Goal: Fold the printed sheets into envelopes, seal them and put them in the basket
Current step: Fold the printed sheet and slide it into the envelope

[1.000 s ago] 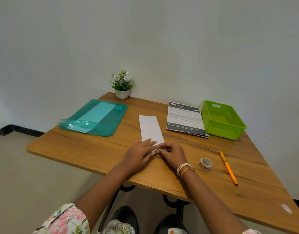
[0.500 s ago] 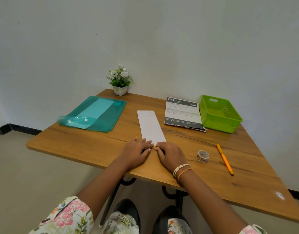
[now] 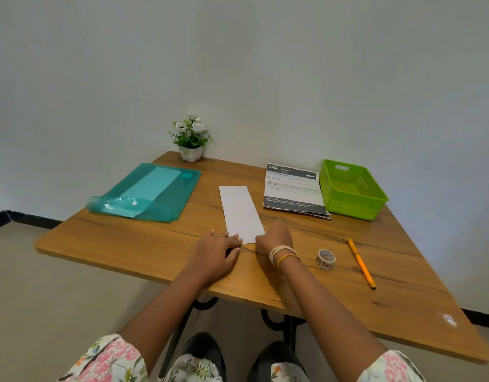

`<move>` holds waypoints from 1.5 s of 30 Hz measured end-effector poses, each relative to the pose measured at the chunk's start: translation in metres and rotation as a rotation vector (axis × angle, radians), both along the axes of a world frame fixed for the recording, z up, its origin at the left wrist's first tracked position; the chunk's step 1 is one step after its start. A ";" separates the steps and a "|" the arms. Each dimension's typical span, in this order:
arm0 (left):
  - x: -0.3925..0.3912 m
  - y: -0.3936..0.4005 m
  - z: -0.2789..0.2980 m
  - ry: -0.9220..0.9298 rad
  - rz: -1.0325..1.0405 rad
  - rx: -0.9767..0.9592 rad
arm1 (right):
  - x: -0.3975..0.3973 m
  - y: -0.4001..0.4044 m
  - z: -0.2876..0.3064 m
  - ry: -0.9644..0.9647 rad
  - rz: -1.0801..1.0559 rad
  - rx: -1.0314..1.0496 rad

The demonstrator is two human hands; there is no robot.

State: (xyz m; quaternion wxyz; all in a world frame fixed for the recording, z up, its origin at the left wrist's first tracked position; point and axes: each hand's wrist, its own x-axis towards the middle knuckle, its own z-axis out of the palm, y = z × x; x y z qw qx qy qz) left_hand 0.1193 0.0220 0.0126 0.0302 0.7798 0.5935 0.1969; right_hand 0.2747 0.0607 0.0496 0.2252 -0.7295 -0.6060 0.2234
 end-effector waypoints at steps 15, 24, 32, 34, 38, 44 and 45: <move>0.015 -0.002 0.002 -0.095 -0.019 0.320 | -0.006 0.007 0.027 0.779 -0.068 -0.240; 0.015 0.003 0.036 -0.792 0.164 0.400 | 0.002 0.003 0.027 0.983 0.041 0.082; -0.027 0.030 0.049 -1.394 0.348 -0.321 | 0.017 -0.004 0.000 0.232 -0.085 0.528; -0.031 0.030 0.048 -1.422 0.386 -0.414 | 0.020 -0.005 -0.009 0.081 -0.047 0.445; -0.041 0.041 0.042 -1.428 0.473 -0.467 | 0.025 -0.009 -0.026 -0.142 0.087 0.215; -0.059 0.060 0.027 -1.000 0.595 -0.347 | 0.021 -0.017 -0.040 -0.335 0.139 0.162; -0.057 0.057 0.027 -0.844 0.586 -0.275 | 0.019 -0.018 -0.040 -0.369 0.130 0.176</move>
